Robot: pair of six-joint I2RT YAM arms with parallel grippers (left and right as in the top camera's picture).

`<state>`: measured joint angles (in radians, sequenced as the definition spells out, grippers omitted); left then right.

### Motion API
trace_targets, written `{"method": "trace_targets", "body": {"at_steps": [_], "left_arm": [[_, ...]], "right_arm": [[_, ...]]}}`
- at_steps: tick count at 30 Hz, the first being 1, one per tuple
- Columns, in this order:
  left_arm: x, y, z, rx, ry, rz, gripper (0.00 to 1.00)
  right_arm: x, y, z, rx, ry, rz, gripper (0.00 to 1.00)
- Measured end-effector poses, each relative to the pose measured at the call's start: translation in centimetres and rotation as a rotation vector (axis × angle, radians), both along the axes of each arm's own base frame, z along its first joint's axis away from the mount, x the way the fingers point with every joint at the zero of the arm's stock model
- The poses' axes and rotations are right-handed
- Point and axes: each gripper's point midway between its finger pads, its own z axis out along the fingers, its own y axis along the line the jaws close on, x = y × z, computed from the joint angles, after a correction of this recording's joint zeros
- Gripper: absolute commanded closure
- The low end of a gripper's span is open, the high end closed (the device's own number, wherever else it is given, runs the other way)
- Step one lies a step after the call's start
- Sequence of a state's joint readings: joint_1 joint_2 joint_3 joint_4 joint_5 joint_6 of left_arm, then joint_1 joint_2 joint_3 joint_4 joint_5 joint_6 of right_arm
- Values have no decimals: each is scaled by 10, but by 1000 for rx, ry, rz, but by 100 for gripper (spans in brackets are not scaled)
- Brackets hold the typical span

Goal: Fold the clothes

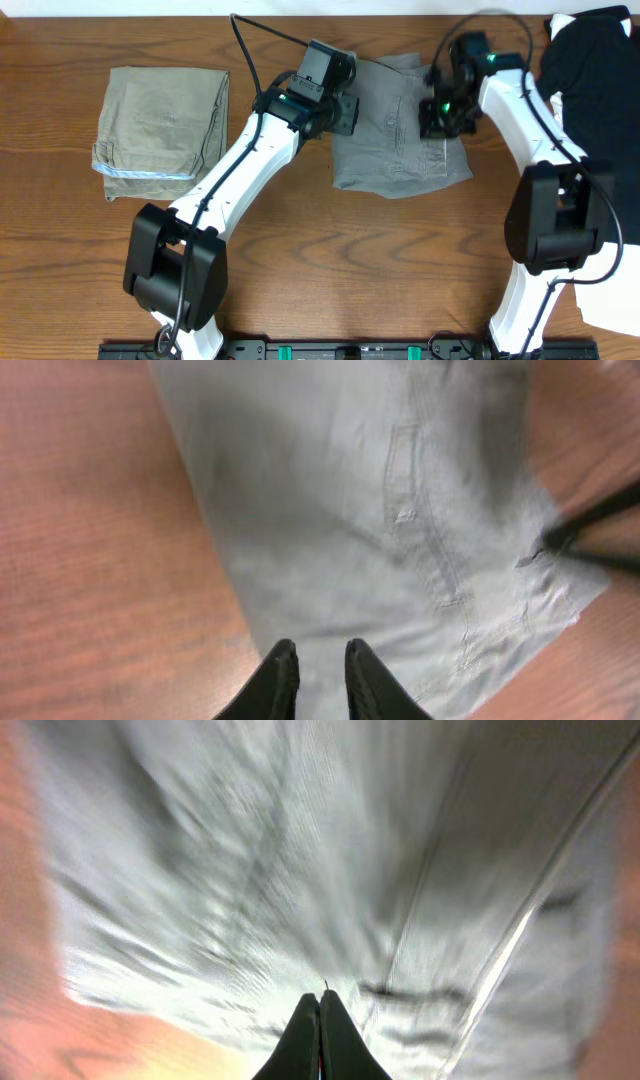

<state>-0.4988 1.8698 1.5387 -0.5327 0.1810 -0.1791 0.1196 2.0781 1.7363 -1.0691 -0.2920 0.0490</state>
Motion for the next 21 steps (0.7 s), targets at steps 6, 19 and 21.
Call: {"method": "trace_targets", "body": {"at_steps": [6, 19, 21], "left_arm": [[-20, -14, -21, 29, 58, -47, 85], [-49, -44, -103, 113, 206, -132, 85], [-52, -42, -119, 132, 235, -132, 85]], "right_arm": [[59, -9, 43, 18, -272, -24, 99], [123, -42, -20, 4, -374, -101, 99], [127, -42, -47, 3, -355, -100, 99]]}}
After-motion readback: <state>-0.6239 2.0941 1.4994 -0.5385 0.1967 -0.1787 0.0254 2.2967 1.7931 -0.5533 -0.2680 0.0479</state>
